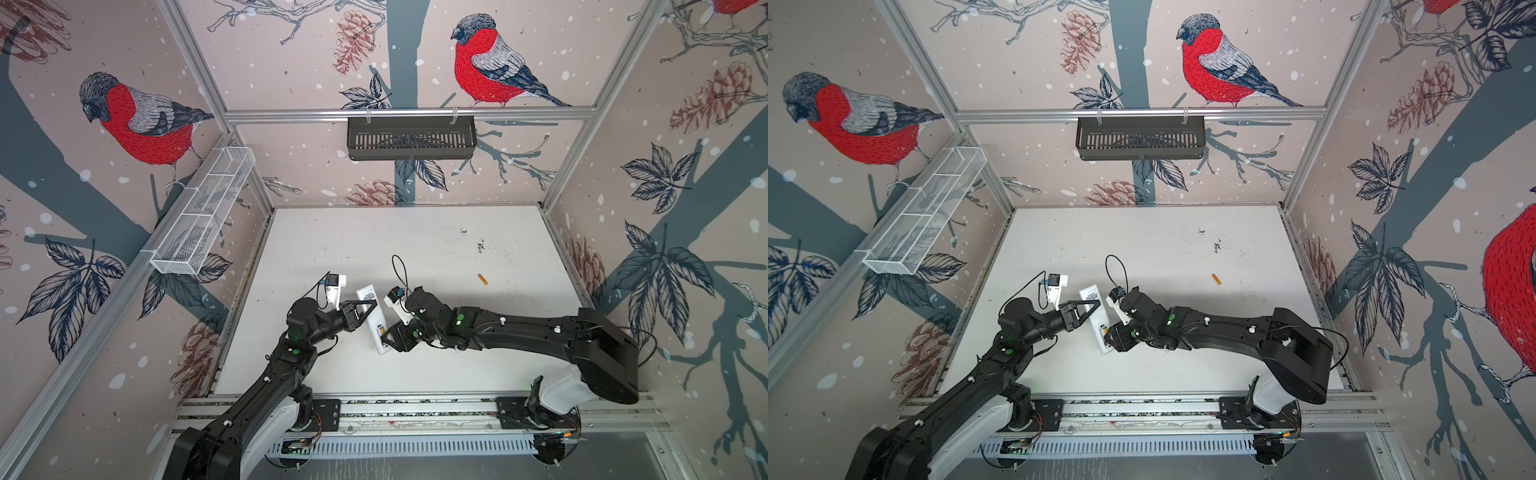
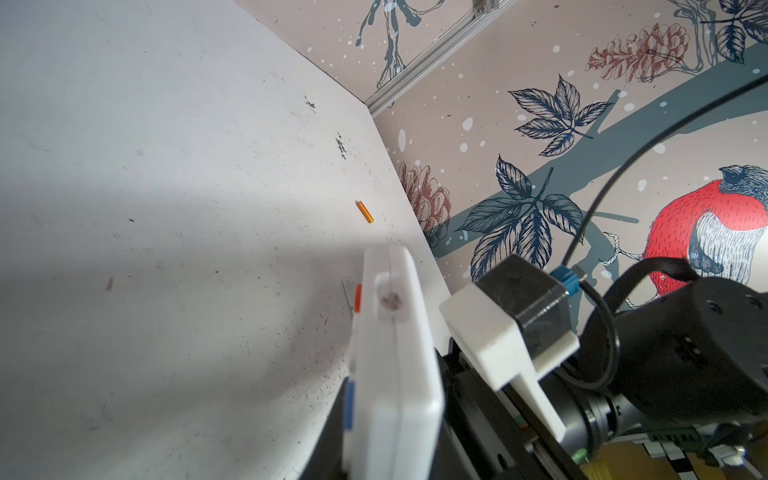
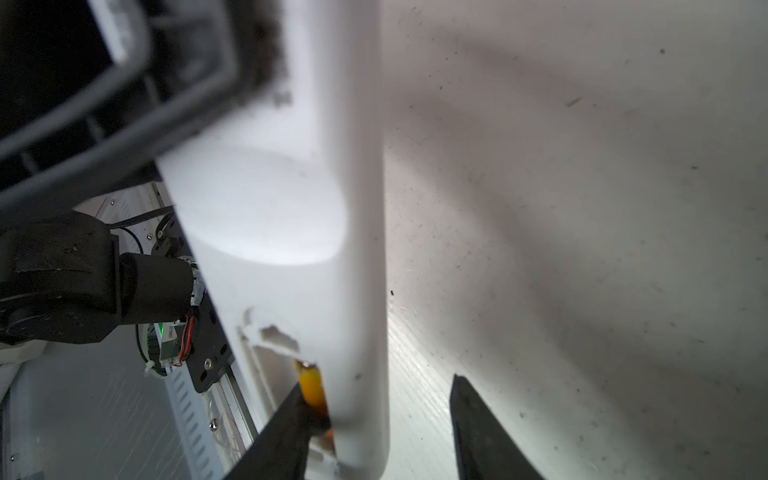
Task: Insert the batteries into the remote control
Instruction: 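Open the right gripper and lift it away from the remote, then move the open right gripper over the second orange battery on the table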
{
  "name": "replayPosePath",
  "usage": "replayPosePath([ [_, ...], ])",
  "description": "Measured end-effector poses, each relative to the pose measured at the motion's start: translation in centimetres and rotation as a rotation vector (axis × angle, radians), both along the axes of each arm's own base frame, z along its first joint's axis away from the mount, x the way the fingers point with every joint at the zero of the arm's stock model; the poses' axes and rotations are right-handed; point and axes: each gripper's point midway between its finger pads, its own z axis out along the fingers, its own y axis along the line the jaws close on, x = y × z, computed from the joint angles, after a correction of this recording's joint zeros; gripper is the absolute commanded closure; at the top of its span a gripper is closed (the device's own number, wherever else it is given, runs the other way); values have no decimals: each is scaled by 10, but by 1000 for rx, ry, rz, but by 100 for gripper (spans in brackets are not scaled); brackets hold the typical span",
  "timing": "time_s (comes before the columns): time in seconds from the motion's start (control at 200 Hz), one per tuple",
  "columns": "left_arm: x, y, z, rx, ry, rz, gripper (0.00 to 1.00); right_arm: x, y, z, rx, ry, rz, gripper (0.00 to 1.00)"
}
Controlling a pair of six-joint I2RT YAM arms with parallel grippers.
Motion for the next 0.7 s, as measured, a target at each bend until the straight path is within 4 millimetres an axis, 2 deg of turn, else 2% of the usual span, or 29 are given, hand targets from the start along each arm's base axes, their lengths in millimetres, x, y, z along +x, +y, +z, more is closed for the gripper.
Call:
replayPosePath([
  [0.05,2,2,4,13,-18,15,100,5,-6,6,15,-6,-14,32],
  [0.135,5,7,5,44,-19,53,100,24,-24,17,37,-31,-76,29],
  [0.245,11,15,1,95,-7,111,100,58,-63,22,26,-55,-206,26],
  [0.355,12,20,-9,134,22,135,100,98,-117,14,-41,-68,-398,26],
  [0.465,11,23,-18,153,55,152,100,138,-185,-1,-146,-62,-628,26],
  [0.605,9,23,-21,158,66,151,100,162,-247,-12,-234,-34,-803,26],
  [0.7,10,24,-23,161,72,155,100,178,-280,-18,-279,-9,-885,26],
])
